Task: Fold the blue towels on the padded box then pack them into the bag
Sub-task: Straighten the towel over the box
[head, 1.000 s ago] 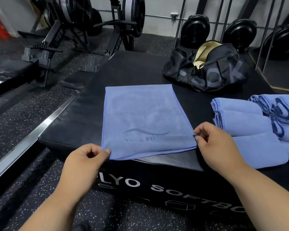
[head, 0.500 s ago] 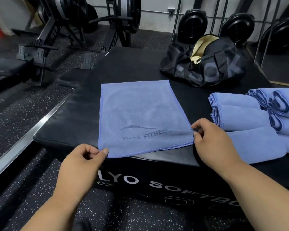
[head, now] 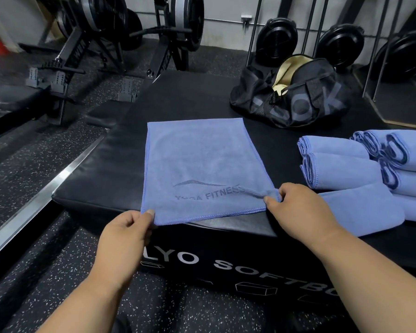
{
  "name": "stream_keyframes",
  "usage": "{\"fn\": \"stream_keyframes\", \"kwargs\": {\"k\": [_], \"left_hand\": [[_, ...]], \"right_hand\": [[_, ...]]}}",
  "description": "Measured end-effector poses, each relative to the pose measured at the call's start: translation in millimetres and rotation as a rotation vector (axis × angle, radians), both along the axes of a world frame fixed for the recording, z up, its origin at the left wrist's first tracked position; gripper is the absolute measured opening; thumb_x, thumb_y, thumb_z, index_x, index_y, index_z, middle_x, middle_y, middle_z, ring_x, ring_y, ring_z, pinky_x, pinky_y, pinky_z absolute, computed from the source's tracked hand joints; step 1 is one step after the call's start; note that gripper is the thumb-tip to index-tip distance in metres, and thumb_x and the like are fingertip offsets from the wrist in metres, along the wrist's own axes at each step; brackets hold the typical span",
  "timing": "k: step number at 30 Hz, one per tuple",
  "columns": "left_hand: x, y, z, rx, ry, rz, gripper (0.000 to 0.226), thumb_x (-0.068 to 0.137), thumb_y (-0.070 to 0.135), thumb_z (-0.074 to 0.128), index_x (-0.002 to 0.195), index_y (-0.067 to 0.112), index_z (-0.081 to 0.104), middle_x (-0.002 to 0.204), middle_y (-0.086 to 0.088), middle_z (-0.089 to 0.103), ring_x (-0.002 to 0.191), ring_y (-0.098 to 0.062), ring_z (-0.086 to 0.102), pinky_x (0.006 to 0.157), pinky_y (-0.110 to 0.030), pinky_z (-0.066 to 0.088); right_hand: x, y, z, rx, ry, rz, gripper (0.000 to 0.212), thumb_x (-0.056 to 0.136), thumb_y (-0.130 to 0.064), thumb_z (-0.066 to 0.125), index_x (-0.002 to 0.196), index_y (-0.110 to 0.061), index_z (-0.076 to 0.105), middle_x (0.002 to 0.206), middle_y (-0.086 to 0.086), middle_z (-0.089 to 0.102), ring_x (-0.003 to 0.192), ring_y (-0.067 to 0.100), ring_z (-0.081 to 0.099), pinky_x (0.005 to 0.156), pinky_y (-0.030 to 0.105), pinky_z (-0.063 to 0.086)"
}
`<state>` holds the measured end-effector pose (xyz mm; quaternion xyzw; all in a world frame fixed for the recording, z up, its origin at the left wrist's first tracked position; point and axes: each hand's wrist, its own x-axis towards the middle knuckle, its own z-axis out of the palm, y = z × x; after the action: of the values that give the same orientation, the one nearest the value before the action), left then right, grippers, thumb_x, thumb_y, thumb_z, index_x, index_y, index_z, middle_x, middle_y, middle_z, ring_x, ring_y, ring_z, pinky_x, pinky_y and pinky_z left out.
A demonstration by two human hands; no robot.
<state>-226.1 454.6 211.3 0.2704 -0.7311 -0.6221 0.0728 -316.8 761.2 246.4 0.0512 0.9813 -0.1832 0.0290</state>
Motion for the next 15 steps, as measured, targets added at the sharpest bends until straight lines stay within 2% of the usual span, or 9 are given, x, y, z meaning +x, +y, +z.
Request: {"fn": "stream_keyframes", "kwargs": {"k": [3, 6, 8, 9, 11, 13, 15], "left_hand": [[1.5, 3.8, 10.7, 0.195, 0.079, 0.070, 0.036, 0.100, 0.017, 0.064, 0.065, 0.020, 0.055, 0.059, 0.008, 0.053, 0.058, -0.010, 0.051, 0.067, -0.034, 0.045], [4.6, 3.0, 20.8, 0.393, 0.101, 0.145, 0.016, 0.101, 0.017, 0.060, 0.086, 0.013, 0.065, 0.071, 0.004, 0.062, 0.068, -0.013, 0.058, 0.075, -0.033, 0.052], [10.1, 1.9, 27.6, 0.475, 0.103, 0.179, 0.013, 0.101, 0.015, 0.058, 0.093, 0.012, 0.068, 0.077, 0.003, 0.065, 0.067, -0.010, 0.058, 0.073, -0.028, 0.056], [13.8, 1.8, 32.1, 0.481, 0.105, 0.198, 0.013, 0.100, 0.014, 0.058, 0.092, 0.013, 0.068, 0.077, 0.003, 0.065, 0.066, -0.008, 0.058, 0.070, -0.024, 0.056], [22.3, -0.2, 45.0, 0.457, 0.135, 0.226, 0.015, 0.098, 0.008, 0.055, 0.087, 0.014, 0.064, 0.074, 0.004, 0.063, 0.065, -0.008, 0.056, 0.062, -0.019, 0.056], [32.3, -2.7, 63.5, 0.417, 0.180, 0.256, 0.016, 0.097, 0.004, 0.051, 0.093, 0.015, 0.062, 0.074, 0.003, 0.060, 0.063, -0.009, 0.054, 0.054, -0.019, 0.052], [44.4, -5.1, 83.5, 0.372, 0.200, 0.285, 0.023, 0.098, 0.003, 0.048, 0.109, 0.020, 0.060, 0.081, 0.001, 0.057, 0.059, -0.009, 0.053, 0.053, -0.021, 0.048]], "right_hand": [[7.2, -4.9, 1.2, -0.279, 0.072, -0.038, 0.030, 0.084, -0.026, 0.070, 0.070, -0.012, 0.048, 0.061, -0.002, 0.053, 0.056, 0.020, 0.048, 0.054, 0.032, 0.039], [14.5, -16.2, 8.3, -0.832, -0.028, -0.119, 0.030, 0.085, -0.003, 0.069, 0.073, -0.016, 0.044, 0.064, 0.006, 0.056, 0.057, 0.024, 0.060, 0.054, 0.032, 0.048], [22.0, -21.7, 12.4, -1.078, -0.083, -0.159, 0.022, 0.092, -0.002, 0.068, 0.088, -0.014, 0.050, 0.073, 0.007, 0.059, 0.058, 0.017, 0.061, 0.053, 0.028, 0.049], [27.2, -22.9, 16.0, -1.106, -0.064, -0.165, 0.020, 0.093, -0.004, 0.068, 0.101, -0.016, 0.054, 0.076, 0.006, 0.062, 0.058, 0.014, 0.060, 0.053, 0.027, 0.050], [40.4, -21.8, 26.5, -1.101, 0.011, -0.119, 0.037, 0.095, -0.006, 0.066, 0.120, -0.030, 0.055, 0.075, -0.002, 0.068, 0.058, 0.012, 0.059, 0.055, 0.026, 0.051], [56.5, -23.7, 44.8, -1.109, 0.082, -0.054, 0.037, 0.097, -0.006, 0.061, 0.118, -0.036, 0.058, 0.068, -0.008, 0.063, 0.057, 0.012, 0.056, 0.055, 0.027, 0.049], [74.3, -26.0, 65.3, -1.143, 0.104, -0.009, 0.029, 0.098, -0.006, 0.060, 0.110, -0.032, 0.066, 0.067, -0.009, 0.057, 0.055, 0.012, 0.051, 0.054, 0.026, 0.045]]}}
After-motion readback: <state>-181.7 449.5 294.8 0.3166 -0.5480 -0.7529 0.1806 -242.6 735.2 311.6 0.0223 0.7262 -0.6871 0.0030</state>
